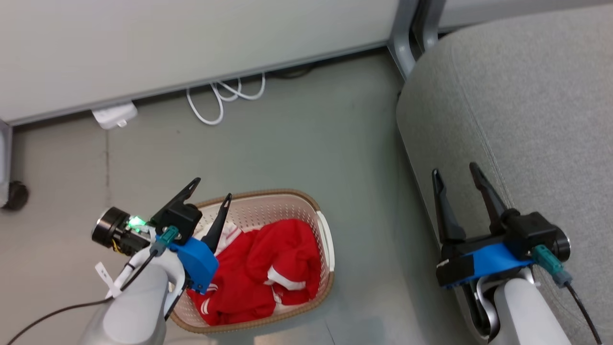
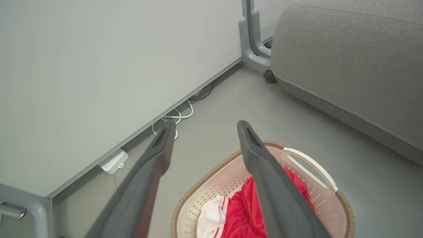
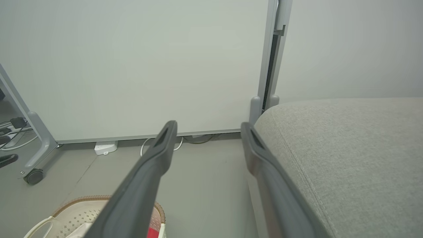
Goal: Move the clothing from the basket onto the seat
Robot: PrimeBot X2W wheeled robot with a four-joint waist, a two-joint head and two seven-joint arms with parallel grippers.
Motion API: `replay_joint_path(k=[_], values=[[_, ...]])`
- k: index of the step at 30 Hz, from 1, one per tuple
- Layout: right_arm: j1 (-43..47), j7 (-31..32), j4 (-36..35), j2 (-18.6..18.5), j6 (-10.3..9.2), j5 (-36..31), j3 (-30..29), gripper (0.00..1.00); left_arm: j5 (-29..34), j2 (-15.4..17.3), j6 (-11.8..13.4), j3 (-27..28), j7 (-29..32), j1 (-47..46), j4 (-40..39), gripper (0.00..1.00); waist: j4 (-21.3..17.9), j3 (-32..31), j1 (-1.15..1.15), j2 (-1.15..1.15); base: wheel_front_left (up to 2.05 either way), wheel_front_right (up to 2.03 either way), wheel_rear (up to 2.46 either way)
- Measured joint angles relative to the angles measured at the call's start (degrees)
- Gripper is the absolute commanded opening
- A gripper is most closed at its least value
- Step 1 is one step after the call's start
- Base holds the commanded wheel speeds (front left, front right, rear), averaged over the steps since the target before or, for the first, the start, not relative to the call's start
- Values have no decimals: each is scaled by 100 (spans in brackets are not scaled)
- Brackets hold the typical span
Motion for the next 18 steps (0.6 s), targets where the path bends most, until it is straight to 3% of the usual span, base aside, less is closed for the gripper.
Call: replay_joint_path(k=[18], values=[[-1003,0,-461,-2,0,63,-80,100,-107,338,-11,-1790,0,-1636,1942,100,-536,1813,1,0,0,0,0]])
